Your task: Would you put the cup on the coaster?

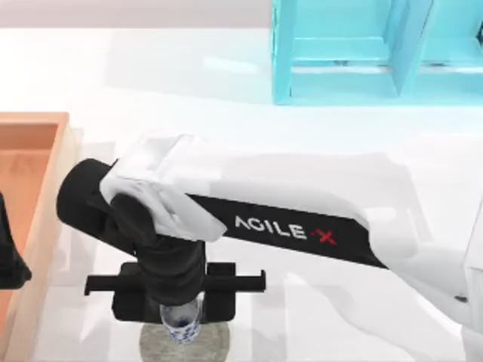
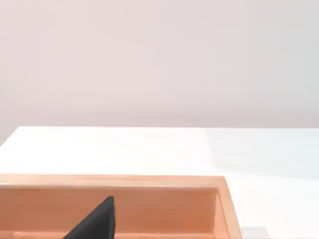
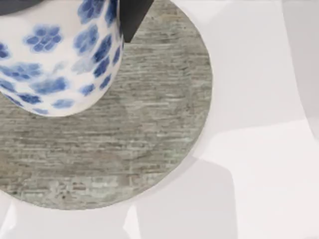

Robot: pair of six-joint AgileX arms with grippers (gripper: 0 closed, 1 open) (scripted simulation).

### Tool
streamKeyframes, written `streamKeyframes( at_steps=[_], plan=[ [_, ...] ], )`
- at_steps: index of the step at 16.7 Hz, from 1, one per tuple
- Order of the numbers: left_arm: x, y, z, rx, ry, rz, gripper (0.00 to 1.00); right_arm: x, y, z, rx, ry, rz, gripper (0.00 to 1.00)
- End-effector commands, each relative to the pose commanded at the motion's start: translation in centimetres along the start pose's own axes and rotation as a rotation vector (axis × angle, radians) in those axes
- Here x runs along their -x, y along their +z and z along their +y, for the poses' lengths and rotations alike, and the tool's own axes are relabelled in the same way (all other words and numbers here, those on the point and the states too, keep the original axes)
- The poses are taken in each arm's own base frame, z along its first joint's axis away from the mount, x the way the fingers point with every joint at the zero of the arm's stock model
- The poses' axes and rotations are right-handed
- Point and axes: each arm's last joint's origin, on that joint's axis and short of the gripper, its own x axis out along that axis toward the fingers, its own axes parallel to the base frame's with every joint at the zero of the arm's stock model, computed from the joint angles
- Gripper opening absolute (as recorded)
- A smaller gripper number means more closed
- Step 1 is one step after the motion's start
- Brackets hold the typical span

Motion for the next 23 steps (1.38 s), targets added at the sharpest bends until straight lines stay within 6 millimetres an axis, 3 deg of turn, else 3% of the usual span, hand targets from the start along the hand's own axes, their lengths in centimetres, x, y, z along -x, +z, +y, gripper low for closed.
streamKeyframes(
  at_steps=[6, 19, 23],
  plan=[
    [0.00, 0.00, 0.00, 0.000, 0.000, 0.000, 1.00, -1.03, 0.04, -0.08, -0.002, 0.005, -0.012, 0.00],
    [0.00, 0.00, 0.00, 0.000, 0.000, 0.000, 1.00, -1.03, 0.04, -0.08, -0.002, 0.005, -0.012, 0.98],
    [0.00, 0.00, 0.00, 0.000, 0.000, 0.000, 1.00, -1.03, 0.04, -0.08, -0.002, 0.005, -0.012, 1.00]
  ],
)
